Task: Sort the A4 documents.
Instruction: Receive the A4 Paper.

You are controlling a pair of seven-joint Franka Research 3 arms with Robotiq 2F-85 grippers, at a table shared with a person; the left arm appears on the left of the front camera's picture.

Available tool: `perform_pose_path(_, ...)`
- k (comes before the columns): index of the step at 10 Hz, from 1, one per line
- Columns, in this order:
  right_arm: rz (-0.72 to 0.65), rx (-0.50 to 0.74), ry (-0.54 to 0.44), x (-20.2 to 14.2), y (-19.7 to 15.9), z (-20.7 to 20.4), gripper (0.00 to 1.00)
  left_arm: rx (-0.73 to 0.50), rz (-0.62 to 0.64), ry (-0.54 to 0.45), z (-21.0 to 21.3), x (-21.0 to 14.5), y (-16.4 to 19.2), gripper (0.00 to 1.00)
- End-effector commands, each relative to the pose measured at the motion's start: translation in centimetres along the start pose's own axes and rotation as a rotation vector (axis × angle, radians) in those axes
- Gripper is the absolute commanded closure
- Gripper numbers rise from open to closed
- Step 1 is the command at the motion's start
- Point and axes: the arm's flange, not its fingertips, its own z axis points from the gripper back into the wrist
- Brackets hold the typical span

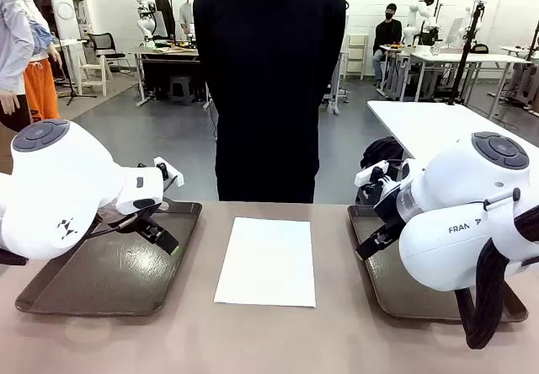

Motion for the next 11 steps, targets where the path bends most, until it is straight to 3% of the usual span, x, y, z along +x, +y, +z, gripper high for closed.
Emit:
perform_pose_path(1,0.000,0.000,0.000,0.00,0.00,0.00,0.00,0.000,0.000,0.000,0.00,0.00,-0.01,0.00)
perform_pose_path(11,0.000,0.000,0.000,0.00,0.00,0.00,0.00,0.000,0.000,0.000,0.00,0.00,-0.01,0.00)
